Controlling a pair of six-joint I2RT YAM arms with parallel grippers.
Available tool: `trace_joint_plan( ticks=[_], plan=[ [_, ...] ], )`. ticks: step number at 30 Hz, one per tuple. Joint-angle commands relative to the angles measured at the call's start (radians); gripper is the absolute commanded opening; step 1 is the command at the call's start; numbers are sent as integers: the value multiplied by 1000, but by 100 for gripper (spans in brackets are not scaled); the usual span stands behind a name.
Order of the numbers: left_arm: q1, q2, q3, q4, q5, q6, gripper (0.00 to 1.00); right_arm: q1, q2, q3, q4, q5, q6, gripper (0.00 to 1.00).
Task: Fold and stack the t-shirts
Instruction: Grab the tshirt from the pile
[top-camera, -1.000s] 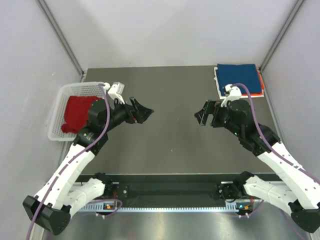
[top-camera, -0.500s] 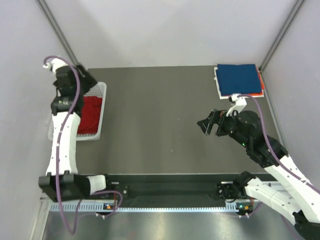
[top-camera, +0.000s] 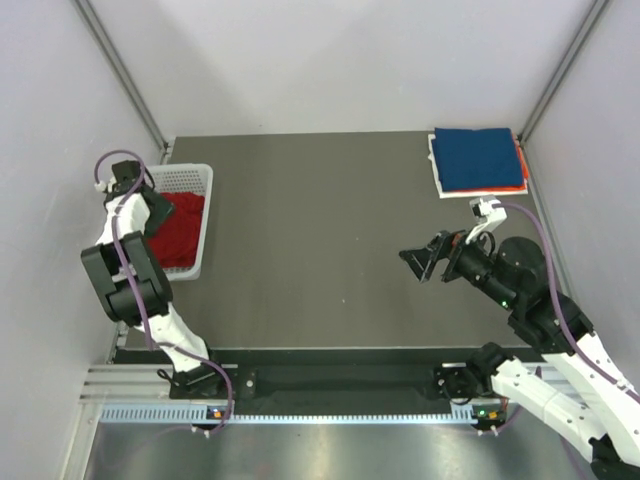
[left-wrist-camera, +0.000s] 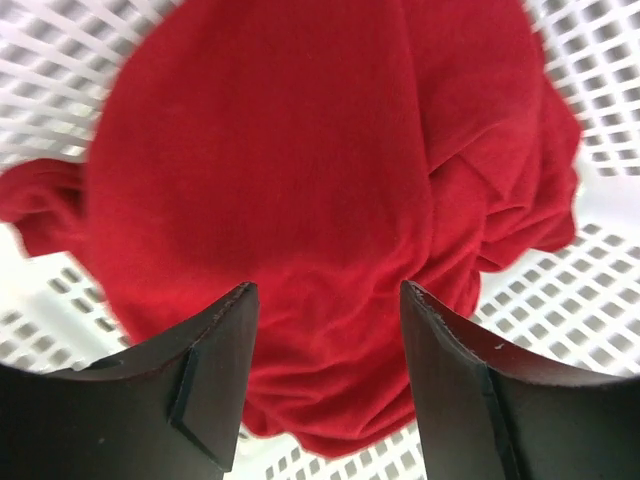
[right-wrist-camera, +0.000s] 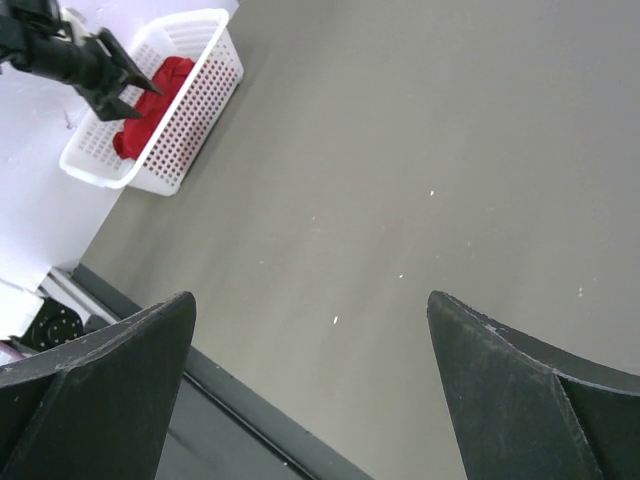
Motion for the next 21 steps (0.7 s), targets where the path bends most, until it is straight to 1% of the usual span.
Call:
trace_joint_plan(
  ticks=[1,3,6,7,8,9,10,11,12,13,16,17,19,21],
  plan=[
    [-2,37,43,38,45,-19,64,-12,-12,33,46,-9,-40,100],
    [-3,93,50,39,100,-11,64,-12,-7,33,52,-9,-46,100],
    [-3,167,105,-21,83,-7,61,-11,1,36,52,-20,-48,100],
    [-3,173,115,-31,88,-5,44,-11,2,38,50,-23,-50,100],
    [-2,169,115,-28,91,0,31,-11,4,41,52,-24,-50,100],
    [-2,158,113,-22,95,3,20,-12,5,41,52,-24,-48,100],
    [-3,143,115,-9,114,3,14,-11,5,42,60,-24,-48,99],
    [-3,108,122,1,124,6,3,-11,7,41,63,-24,-47,100],
    [-5,88,135,5,137,6,0,-12,10,39,69,-26,-43,100],
    [-6,68,173,18,184,6,0,-11,11,38,72,-31,-42,100],
    [-12,-9,257,21,241,-5,0,-12,33,44,81,-64,-36,100],
    [-23,-46,320,19,276,-14,0,-12,37,50,80,-70,-33,100],
    [-49,-86,400,27,301,-31,0,-12,47,55,77,-83,-30,100],
    [-72,-158,432,92,374,-63,0,-12,47,55,78,-80,-27,100]
  ],
)
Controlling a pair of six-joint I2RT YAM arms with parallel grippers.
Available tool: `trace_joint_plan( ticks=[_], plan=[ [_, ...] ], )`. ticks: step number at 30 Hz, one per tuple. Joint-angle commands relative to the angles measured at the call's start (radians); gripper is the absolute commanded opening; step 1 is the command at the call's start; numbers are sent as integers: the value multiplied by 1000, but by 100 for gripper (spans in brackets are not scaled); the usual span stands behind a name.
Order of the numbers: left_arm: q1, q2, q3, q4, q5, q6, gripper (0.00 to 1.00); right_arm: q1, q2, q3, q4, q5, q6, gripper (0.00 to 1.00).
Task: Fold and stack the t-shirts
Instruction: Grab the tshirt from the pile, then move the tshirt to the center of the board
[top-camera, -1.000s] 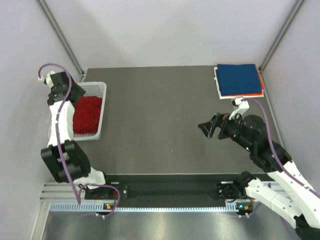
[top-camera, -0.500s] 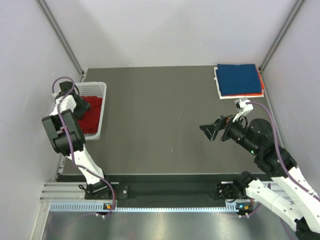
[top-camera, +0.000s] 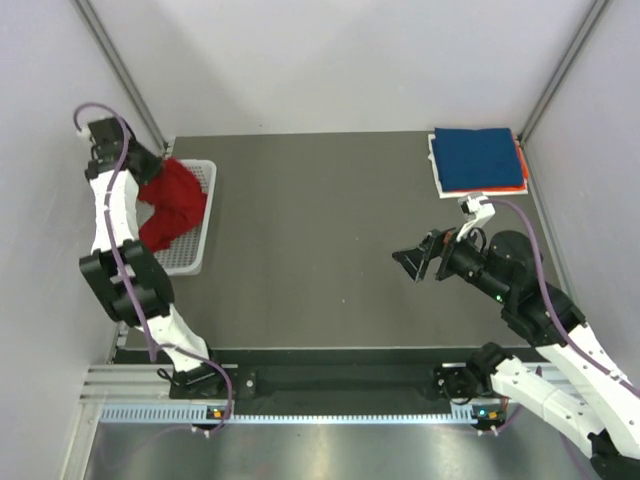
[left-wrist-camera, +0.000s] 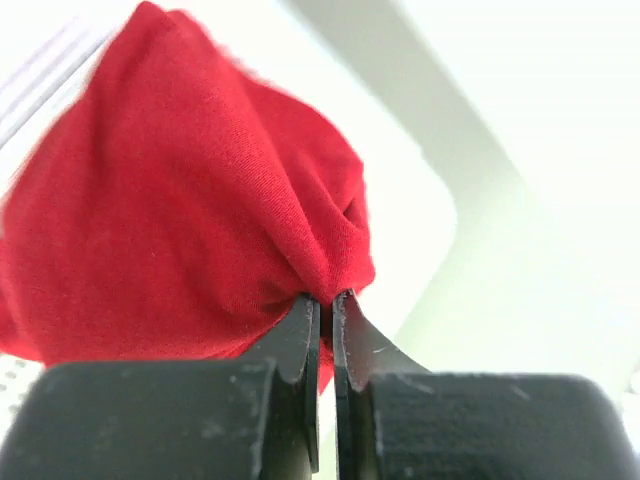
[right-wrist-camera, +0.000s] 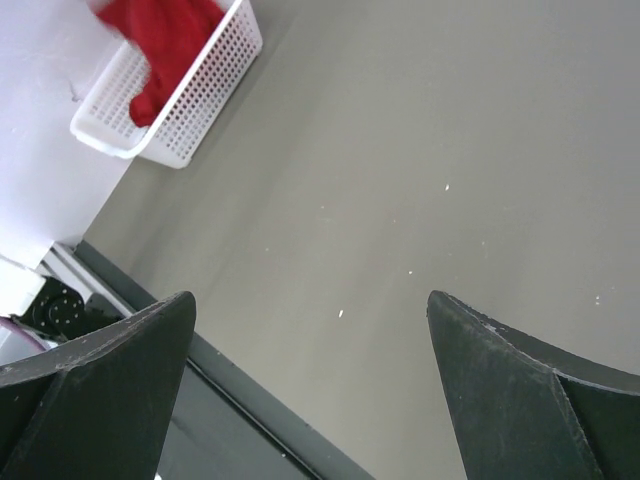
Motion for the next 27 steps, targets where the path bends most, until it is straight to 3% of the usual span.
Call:
trace_joint_plan(
  ticks=[1,6,12,15,16,18,20,22,24,27],
  plan=[
    [-74,-234,125,165,153,-59,0,-12,-1,52,51,-19,5,100],
    [-225,-371,119,369,195,-114,0,-11,-21,61,21,19,11,100],
    [-569,-404,-28,527,440,-205,0,-11,-41,61,-36,101,40,100],
    [-769,-433,-192,531,436,-168,0,-11,-44,62,-79,137,49,100],
    [-845,-460,-312,535,385,-162,0,-12,-44,64,-106,143,52,100],
    [-913,-491,-449,538,338,-174,0,-12,-48,68,-140,152,55,99],
    [-930,-534,-667,541,272,-246,6,-12,-54,73,-195,163,58,100],
    [-935,-575,-868,543,256,-289,19,-12,-66,68,-228,185,66,99],
    [-935,-608,-950,493,226,-288,41,-12,-74,55,-255,201,72,97],
    [-935,-684,-979,343,146,-240,54,-12,-74,7,-263,234,109,87]
  ],
)
